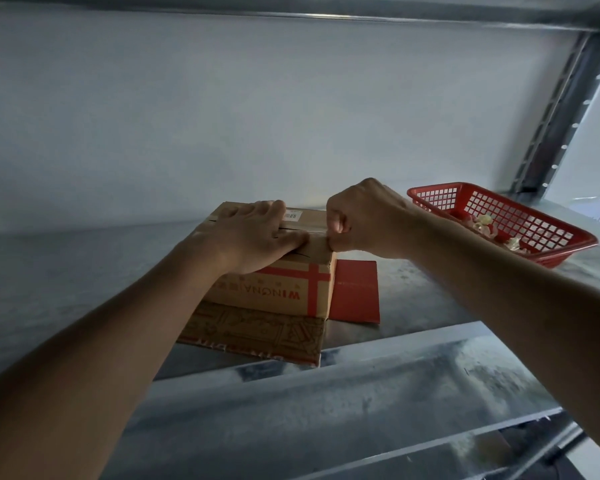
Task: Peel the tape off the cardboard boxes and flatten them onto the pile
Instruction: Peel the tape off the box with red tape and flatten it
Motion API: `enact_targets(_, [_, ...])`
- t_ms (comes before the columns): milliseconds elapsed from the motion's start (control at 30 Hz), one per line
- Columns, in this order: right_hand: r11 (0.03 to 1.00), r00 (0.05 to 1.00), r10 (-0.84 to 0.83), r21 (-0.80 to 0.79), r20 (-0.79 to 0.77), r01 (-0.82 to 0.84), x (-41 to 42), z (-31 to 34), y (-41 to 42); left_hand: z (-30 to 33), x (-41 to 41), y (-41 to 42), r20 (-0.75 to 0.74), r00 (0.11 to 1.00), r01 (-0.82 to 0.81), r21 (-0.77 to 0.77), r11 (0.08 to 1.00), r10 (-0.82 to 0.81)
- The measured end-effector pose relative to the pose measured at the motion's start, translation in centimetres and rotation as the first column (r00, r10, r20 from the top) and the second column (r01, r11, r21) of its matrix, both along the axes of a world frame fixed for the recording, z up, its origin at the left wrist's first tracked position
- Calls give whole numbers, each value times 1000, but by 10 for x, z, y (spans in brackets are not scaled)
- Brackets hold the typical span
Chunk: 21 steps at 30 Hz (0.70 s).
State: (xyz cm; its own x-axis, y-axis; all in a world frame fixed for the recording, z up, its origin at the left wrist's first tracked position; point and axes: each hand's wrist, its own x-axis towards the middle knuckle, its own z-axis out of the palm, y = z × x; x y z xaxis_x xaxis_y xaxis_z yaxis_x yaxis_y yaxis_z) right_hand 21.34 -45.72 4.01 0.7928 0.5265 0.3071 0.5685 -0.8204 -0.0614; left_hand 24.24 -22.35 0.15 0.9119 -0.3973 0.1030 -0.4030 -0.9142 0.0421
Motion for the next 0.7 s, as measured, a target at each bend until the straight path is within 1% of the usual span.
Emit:
enact_targets(133, [986, 996, -85, 144, 4, 83, 7, -12, -3, 1, 1, -1, -5, 1000, -6, 3, 1000, 6])
enact_targets(200, [975, 995, -102, 196, -19, 104, 8, -13, -2, 1, 0, -2, -13, 1000, -8, 0, 1000, 8])
enact_targets(333, [978, 995, -64, 191, -80, 79, 3, -3, -5, 0, 0, -4, -5, 1000, -13, 34, 999, 14])
enact_targets(533, [975, 991, -22, 217, -132, 51, -8, 2, -9, 2, -1, -5, 3, 1000, -27, 36, 999, 27])
enact_targets(633, [976, 991, -64, 201, -121, 87, -11, 4, -8, 2, -1, -5, -4, 1000, -28, 24, 999, 29])
enact_targets(700, [964, 988, -120, 226, -96, 139, -16, 1, -6, 3, -1, -5, 0, 1000, -28, 11, 1000, 28])
